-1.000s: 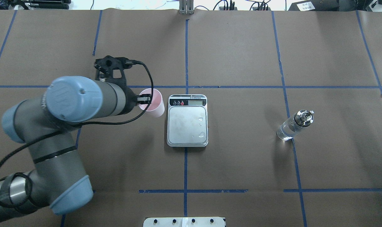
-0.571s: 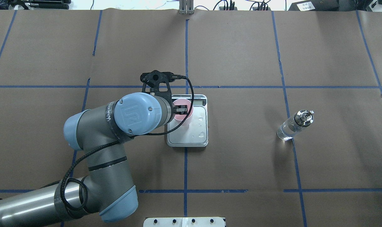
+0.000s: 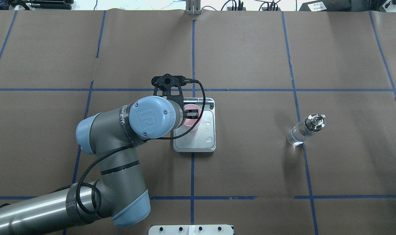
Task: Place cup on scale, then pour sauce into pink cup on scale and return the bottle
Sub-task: 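Carry the pink cup with the left gripper onto the scale, then release the cup on the scale and raise the left gripper away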
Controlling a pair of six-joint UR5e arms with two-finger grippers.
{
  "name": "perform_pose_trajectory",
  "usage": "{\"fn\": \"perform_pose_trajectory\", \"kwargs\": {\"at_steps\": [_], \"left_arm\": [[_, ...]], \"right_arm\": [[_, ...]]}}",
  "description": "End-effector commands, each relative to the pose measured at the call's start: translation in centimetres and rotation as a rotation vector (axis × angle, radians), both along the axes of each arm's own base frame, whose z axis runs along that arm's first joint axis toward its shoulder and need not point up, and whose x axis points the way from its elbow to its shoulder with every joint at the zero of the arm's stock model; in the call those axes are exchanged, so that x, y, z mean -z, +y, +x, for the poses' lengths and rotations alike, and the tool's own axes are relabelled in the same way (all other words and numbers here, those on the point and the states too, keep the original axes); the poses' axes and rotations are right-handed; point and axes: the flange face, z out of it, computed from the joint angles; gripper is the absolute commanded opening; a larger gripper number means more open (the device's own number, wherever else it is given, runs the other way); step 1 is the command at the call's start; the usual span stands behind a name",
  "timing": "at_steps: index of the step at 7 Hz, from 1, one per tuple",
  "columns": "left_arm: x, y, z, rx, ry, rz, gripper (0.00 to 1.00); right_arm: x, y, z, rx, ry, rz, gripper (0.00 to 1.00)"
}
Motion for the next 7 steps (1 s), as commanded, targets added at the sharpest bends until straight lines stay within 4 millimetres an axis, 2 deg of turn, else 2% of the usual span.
{"fn": "perform_pose_trajectory", "kwargs": {"at_steps": [1,3,4,5,6,7], "left_arm": [[-0.1,0.1,-0.2,-0.001,0.000,0.001,1.00],[2.0,1.2,-4.2,-0.004,0.066,0.039,1.00],[2.1,1.9,-7.6,-0.042,0.039,0.106,1.00],[1.6,1.1,-12.8,-0.095,-0.003,0.152,1.00],[0.4,-0.3,-17.8,-0.170,-0.039,0.222,1.00],[-2.9,-2.7,-23.3,-0.254,-0.117,0.294,1.00]], "right_arm": [[0.0,0.0,0.0,0.000,0.000,0.000,1.00],[0.4,-0.1,-0.1,0.003,-0.002,0.010,1.00],[0.5,-0.1,-0.1,0.001,-0.003,0.008,1.00],[0.7,0.0,-0.5,0.011,-0.011,0.010,1.00],[2.0,0.2,-1.9,0.004,-0.049,-0.018,1.00],[5.7,1.0,-4.5,-0.029,-0.086,-0.054,1.00]]}}
